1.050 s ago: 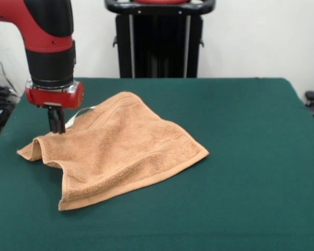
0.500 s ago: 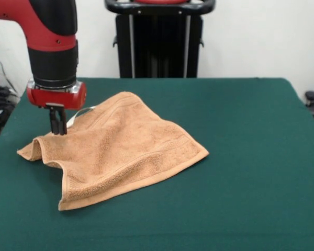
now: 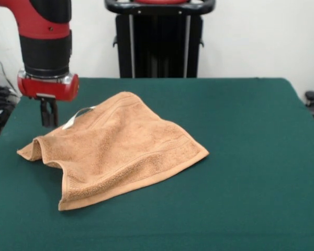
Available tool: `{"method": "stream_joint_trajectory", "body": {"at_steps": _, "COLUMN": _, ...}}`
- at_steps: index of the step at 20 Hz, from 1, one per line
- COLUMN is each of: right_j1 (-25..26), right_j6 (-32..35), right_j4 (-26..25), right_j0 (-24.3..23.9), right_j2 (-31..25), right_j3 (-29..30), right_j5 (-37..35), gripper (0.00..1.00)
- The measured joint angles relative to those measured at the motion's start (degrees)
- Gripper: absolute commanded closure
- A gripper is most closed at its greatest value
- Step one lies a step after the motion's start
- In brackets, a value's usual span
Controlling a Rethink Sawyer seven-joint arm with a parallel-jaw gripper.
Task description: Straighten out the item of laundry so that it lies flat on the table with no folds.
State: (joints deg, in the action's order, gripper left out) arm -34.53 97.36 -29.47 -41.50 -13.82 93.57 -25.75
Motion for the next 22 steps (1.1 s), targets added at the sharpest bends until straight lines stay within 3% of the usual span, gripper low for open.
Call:
{"method": "stream_joint_trajectory", "body": {"at_steps": 10, "right_j1": -3.53, "right_j6": 0.00, "right_j4": 0.61, "right_j0": 0.24, "right_j2": 0.01, "right_j3": 0.20, "right_j5": -3.04, "gripper": 1.00}}
{"method": "stream_joint_trajectory", "body": {"at_steps": 22, "right_j1": -3.51, "right_j6": 0.00, "right_j4": 0.64, "right_j0": 2.83, "right_j2": 0.01, "right_j3": 0.19, "right_j5": -3.31, "gripper": 1.00}}
